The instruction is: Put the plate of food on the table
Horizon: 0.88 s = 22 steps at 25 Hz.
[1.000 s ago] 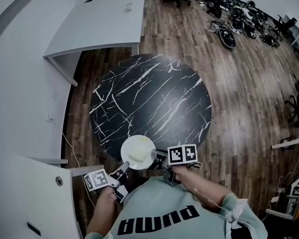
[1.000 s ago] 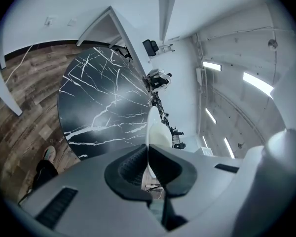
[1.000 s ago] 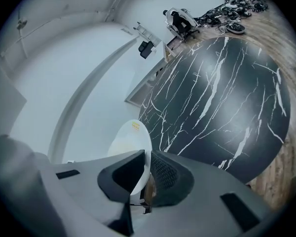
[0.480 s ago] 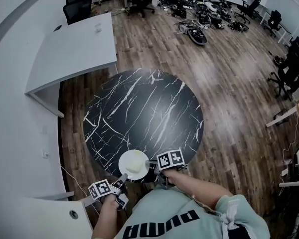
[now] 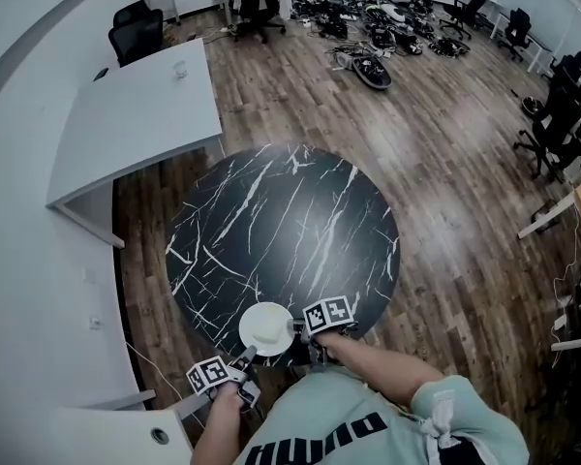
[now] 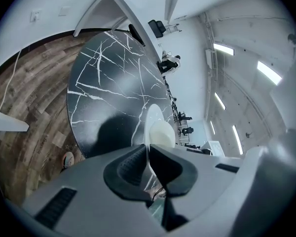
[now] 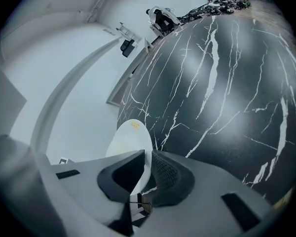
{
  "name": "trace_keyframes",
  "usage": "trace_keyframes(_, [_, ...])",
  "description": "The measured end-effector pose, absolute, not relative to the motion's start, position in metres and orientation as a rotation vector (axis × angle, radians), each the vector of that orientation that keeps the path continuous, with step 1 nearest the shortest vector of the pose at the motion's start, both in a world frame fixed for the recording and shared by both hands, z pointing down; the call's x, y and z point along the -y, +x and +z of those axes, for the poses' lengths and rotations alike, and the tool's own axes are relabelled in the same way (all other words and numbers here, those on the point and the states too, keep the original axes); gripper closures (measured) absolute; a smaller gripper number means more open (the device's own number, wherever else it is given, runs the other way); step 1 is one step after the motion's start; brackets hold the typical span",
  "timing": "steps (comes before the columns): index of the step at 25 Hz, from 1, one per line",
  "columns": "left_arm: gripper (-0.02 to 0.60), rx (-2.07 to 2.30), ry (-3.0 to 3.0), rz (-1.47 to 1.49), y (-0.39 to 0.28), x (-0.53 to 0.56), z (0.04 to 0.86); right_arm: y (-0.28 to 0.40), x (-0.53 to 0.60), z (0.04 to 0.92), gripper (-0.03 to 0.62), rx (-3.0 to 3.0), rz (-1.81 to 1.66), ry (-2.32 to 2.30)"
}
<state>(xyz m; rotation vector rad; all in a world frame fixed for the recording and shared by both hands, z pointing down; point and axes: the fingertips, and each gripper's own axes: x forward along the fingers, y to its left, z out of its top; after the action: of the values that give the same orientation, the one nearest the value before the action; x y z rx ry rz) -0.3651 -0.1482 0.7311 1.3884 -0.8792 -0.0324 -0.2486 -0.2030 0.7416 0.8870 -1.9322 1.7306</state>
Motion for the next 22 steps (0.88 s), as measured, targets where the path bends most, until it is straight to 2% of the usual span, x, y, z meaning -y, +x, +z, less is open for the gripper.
trace_keyframes(22, [0.548, 0.912, 1.386, 0.142, -0.368, 0.156, 0.778, -0.252, 0.209, 0.786, 0.556, 1.833, 1.663, 0.899])
